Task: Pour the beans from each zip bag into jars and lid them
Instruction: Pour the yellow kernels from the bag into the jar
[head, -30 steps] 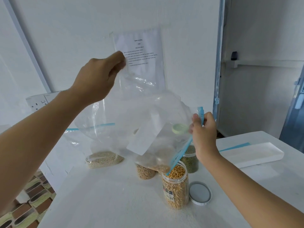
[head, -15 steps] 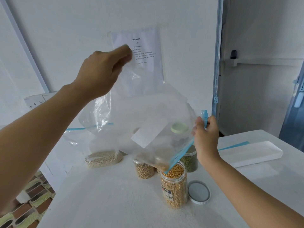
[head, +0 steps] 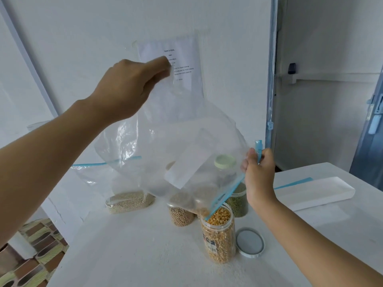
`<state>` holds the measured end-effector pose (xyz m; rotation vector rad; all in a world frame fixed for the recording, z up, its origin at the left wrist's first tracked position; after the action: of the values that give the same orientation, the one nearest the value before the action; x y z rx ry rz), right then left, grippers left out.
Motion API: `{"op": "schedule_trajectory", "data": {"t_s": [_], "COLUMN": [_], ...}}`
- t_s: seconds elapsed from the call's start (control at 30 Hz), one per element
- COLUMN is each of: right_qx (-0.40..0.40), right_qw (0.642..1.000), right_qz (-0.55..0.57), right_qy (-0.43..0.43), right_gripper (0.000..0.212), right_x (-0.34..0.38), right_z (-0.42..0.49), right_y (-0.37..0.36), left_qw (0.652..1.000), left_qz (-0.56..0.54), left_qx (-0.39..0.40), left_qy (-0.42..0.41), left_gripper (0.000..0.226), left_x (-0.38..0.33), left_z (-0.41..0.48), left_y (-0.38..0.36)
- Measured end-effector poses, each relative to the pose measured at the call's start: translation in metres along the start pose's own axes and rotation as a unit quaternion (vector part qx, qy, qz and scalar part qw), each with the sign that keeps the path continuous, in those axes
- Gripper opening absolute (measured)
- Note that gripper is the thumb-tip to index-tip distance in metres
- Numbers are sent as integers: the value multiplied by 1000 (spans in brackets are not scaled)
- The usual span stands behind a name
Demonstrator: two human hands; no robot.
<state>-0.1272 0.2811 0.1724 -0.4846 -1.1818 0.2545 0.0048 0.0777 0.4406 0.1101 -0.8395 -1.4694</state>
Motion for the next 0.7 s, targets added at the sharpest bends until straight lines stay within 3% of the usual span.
{"op": "schedule_trajectory", "data": {"t_s": [0.23,0.37,0.57,0.63,0.7], "right_qx": [9,8,17,16,13], "right_qw": [1000,1000,999,999,1000], "right_qz": [-8,-9,-12,-4,8], "right_qy": [4,10,28,28,23], "right_gripper": [19,19,22,25,27], "right_x": [3,4,9,9,7], "right_z": [0,2,3,3,3], "right_y": [-4,-4,-7,-7,-6], "left_qw": [1000,998,1000,998,991], "left_qz": [-6,10,-9,-56,-114], "left_qx": [11,22,-8,5,55], "left_qy": [6,-64,-18,1,38], "left_gripper": [39,50,41,35,45], "left_x": [5,-11,2,6,17], "left_z": [-5,-14,-12,-10,-8], "left_y": [-8,-13,-8,-10,-17]}}
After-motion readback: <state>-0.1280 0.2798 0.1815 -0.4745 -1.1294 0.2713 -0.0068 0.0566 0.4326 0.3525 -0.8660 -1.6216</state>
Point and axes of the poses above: each hand's wrist, its own z-axis towards the middle knuckle, its own y-axis out of the back of the hand, x = y × z, the point moved 10 cm from there along z, towards the middle knuckle, and after that the axes turned 8 degrees about z, right-handed, at the moved point
